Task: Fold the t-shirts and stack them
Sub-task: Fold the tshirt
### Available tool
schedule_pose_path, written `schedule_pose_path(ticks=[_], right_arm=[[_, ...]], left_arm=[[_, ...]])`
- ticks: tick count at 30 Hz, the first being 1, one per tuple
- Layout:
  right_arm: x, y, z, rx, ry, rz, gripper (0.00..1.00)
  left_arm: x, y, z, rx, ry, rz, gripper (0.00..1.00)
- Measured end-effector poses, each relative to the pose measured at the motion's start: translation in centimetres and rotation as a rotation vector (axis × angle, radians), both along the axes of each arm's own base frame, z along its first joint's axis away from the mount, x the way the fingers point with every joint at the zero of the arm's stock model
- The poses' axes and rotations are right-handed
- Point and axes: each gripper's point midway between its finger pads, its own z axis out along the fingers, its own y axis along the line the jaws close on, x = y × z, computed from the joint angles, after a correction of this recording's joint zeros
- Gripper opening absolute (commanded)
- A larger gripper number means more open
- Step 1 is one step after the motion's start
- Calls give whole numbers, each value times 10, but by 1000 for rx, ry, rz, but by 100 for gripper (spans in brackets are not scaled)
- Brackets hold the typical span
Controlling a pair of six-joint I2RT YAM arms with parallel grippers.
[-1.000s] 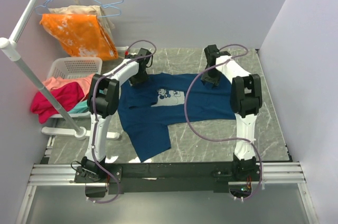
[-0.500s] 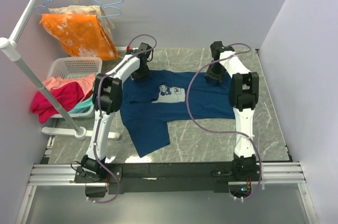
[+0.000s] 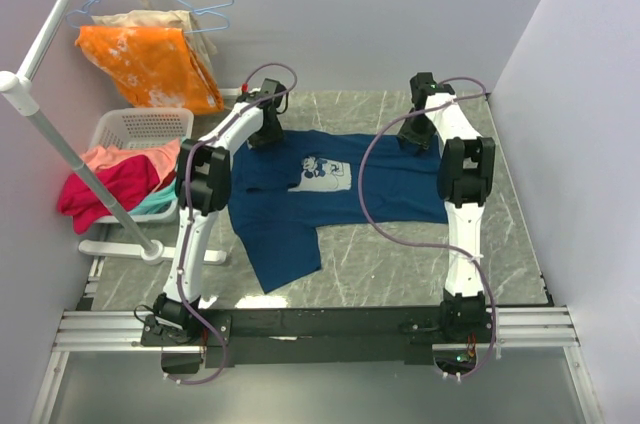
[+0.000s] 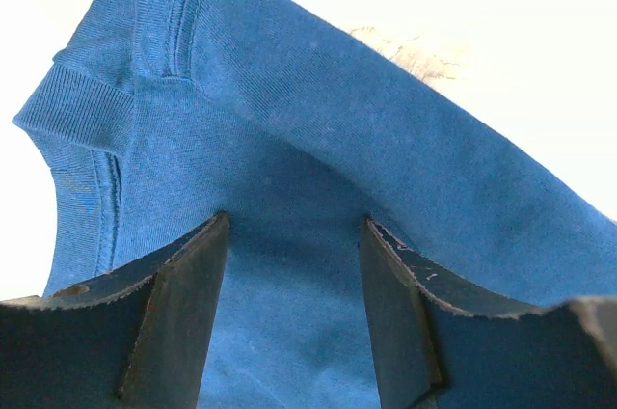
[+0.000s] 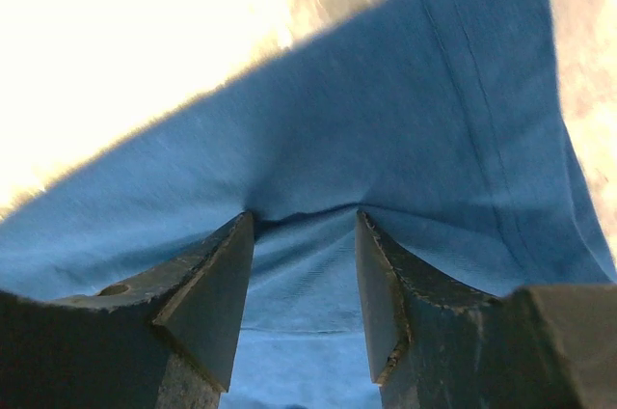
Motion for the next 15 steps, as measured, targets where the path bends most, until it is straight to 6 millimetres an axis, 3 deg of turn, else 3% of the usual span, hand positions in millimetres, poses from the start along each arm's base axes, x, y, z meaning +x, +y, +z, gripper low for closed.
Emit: schedule_pose_path(ticks=[4, 7, 11, 15], right_arm=[[-14, 0, 6, -19, -1, 15, 53], [-28, 2, 25, -42, -17, 26, 53], [-39, 20, 58, -58, -87, 65, 52], [-49, 36, 71, -61, -124, 99, 52]], left_arm=[[-1, 0, 2, -5, -9, -5, 62], [-3, 1, 2, -7, -12, -5, 62], [-6, 1, 3, -6, -12, -6, 62], [-9, -1, 3, -4, -16, -15, 63]])
